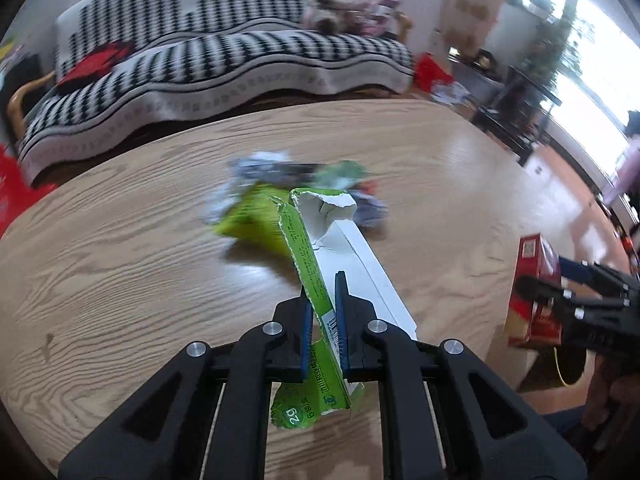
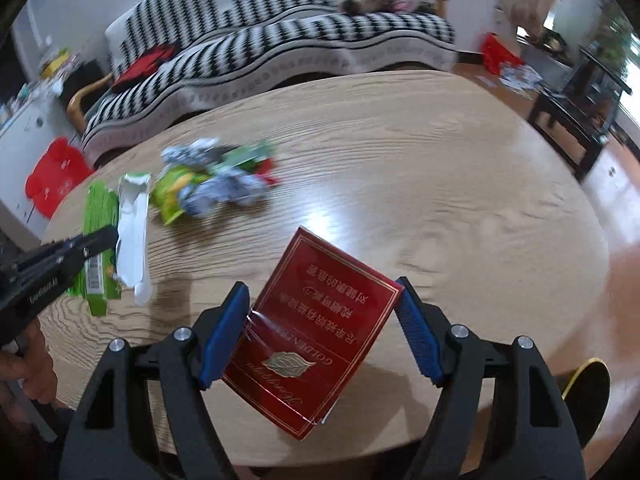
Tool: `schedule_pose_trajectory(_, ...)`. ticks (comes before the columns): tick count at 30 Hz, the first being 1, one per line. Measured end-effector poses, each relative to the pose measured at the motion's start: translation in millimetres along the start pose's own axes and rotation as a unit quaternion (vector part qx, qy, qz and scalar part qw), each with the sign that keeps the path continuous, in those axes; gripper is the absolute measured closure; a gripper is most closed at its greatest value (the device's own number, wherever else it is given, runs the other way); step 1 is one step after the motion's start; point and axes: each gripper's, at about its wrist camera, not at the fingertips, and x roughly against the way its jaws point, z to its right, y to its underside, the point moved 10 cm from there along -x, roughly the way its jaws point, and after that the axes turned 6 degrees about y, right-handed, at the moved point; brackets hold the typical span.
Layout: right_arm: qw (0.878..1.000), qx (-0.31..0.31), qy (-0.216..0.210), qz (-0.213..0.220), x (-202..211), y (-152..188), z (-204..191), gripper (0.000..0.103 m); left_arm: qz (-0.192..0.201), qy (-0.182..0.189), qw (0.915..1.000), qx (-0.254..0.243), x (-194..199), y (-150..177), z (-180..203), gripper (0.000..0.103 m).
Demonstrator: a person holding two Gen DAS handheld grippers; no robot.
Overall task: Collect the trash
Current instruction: 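Carry the snack box and red box over the bin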
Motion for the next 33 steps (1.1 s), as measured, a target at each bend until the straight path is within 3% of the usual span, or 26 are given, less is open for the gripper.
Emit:
schedule_pose_trajectory(5,0.998,-0.059,0.023,0.005,16.5,7.0,80.4,0.031,-0.017,0.039,0.9981,-0.044,-17.6,2.1,71.6,0.094)
schedule_pose_trajectory(10,0.992,-0.116,0.047,0.013,34.2,18.4,155.4,0.031,-0.039,0.09,0.9906,-0.094,-38.6,12.9,160.9,0.094)
schedule_pose_trajectory(17,0.974,-0.21,0.086,0.018,59.0,56.9,269.2,0.031,-0.074,0.174,0.9683,-0.163,-73.3,42.6,294.3,0.094)
schedule_pose_trajectory(23,0.941,-0.312,0.13,0.019,83.6,108.8,372.1,0.031,-0.109,0.241,0.9418,-0.207,-99.1,83.3,395.6,0.094)
schedule_pose_trajectory(26,0.916,-0.369,0.155,0.02,99.2,142.4,420.9,0.031,-0.128,0.275,0.9273,-0.219,-114.1,101.3,440.7,0.094)
schedule_pose_trajectory(31,0.878,-0.44,0.188,0.016,113.7,187.7,473.7,0.031,-0.157,0.322,0.9048,-0.23,-130.9,133.3,504.6,0.094)
schedule_pose_trajectory(33,0.868,-0.455,0.197,0.013,116.8,200.1,486.6,0.031,-0.168,0.338,0.8957,-0.234,-138.3,147.8,529.0,0.094)
